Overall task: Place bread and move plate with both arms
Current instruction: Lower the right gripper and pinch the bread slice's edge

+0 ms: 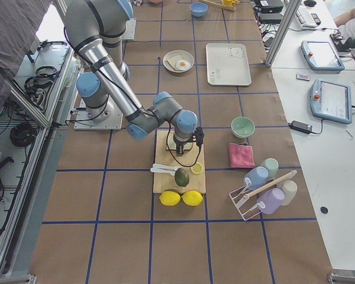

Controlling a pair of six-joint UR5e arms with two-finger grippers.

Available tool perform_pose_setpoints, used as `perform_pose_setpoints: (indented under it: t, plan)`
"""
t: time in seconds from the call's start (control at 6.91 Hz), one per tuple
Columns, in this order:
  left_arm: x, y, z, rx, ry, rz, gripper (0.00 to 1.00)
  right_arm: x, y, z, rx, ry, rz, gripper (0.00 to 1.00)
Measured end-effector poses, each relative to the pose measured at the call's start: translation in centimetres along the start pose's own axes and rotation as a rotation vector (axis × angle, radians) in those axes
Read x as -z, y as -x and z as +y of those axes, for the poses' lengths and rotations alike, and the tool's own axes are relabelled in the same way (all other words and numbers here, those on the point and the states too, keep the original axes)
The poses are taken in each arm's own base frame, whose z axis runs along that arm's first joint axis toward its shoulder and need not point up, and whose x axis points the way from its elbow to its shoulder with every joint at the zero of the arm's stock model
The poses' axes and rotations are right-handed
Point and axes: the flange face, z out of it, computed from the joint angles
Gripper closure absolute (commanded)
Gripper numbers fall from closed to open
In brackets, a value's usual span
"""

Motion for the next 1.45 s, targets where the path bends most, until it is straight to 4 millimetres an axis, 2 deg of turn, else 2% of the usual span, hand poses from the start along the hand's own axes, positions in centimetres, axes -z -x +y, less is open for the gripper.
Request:
perform_pose_setpoints:
  t: [0.14,0.29,1.45]
  plan:
    - [0.0,0.0,0.0,0.000,0.000,0.000,0.00,0.0,0.0,0.0,0.000,0.001,0.003,0.92]
    - [0.0,0.0,0.0,0.000,0.000,-0.001,0.00,0.0,0.0,0.0,-0.003,0.001,0.004,1.00]
    - [0.0,0.0,0.0,0.000,0.000,0.000,0.00,1.2,0.0,0.2,-0.011,0.009,0.040,1.00]
